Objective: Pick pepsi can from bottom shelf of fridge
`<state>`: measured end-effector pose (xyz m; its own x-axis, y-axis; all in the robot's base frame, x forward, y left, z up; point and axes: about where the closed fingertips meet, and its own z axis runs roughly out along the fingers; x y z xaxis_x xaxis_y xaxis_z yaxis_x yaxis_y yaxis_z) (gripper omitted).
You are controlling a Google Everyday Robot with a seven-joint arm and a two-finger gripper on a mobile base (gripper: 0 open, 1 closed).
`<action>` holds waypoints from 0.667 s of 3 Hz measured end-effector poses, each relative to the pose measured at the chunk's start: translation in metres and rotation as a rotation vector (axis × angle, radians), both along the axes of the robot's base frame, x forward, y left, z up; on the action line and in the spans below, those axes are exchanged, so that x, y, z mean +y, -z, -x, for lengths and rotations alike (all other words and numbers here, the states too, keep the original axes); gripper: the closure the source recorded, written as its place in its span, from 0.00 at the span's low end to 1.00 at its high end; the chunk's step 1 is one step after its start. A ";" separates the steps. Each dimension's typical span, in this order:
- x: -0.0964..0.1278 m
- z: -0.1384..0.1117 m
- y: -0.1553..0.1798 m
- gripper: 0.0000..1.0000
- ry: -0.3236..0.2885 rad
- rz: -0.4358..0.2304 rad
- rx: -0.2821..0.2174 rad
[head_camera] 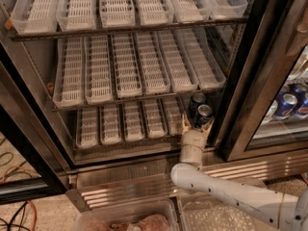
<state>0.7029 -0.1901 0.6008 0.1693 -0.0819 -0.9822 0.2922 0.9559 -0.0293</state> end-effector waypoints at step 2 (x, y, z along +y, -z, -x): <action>-0.018 -0.010 0.003 0.50 0.036 0.000 0.006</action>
Offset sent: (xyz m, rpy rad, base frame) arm 0.0128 -0.0249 -0.0098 -0.0016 0.0188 -0.0523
